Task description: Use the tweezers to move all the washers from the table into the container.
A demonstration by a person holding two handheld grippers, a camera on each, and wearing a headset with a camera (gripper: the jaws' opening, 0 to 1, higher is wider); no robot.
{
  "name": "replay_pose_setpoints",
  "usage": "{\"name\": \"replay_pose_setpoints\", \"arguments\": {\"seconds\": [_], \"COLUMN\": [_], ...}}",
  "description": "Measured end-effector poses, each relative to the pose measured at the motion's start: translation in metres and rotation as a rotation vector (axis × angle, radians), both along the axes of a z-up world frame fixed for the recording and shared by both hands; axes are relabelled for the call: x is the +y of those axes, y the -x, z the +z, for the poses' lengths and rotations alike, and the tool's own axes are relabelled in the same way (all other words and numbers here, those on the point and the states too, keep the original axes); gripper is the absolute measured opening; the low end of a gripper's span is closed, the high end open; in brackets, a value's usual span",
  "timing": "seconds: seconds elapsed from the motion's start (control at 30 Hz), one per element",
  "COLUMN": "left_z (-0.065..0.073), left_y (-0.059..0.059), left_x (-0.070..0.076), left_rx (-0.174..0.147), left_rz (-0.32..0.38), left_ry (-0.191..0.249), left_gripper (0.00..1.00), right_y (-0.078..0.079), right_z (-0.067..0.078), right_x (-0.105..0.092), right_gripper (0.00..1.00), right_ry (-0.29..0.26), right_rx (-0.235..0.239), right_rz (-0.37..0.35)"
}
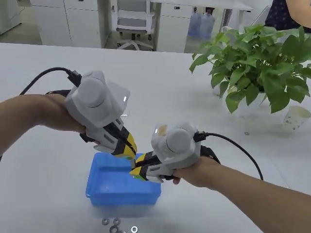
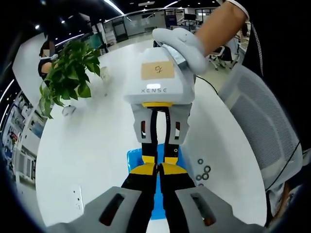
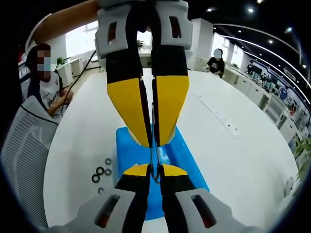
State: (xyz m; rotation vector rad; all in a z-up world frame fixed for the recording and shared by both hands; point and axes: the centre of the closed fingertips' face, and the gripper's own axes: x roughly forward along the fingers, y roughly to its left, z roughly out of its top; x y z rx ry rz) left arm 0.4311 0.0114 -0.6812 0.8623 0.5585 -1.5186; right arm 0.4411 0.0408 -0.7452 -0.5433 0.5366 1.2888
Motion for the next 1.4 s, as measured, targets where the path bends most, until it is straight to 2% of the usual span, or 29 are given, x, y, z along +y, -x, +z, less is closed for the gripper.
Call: {"name": "replay_pose_setpoints", "arguments": {"seconds": [0.53, 0.83, 1.4], "left_z": [-0.027, -0.036, -0.037], "left_y": [-0.012, -0.011, -0.007], "left_x": [-0.002, -0.004, -0.005], "left_rx": [0.022, 0.023, 0.015], "left_rz": [0.026, 0.021, 0.014], "left_ry": [0.002, -0.005, -0.013], "left_gripper": [0.06, 0.06, 0.06], "right_y": [-0.011, -0.009, -0.007], "right_z": [-0.028, -0.037, -0.038], "right_x": [-0.003, -0.006, -0.007], "right_gripper": [0.09, 0.09, 0.1], "right_ry": [0.016, 0.03, 0.037], "right_rx": [0.032, 0.039, 0.024], "right_rz": [-0.006, -0.007, -0.005]}}
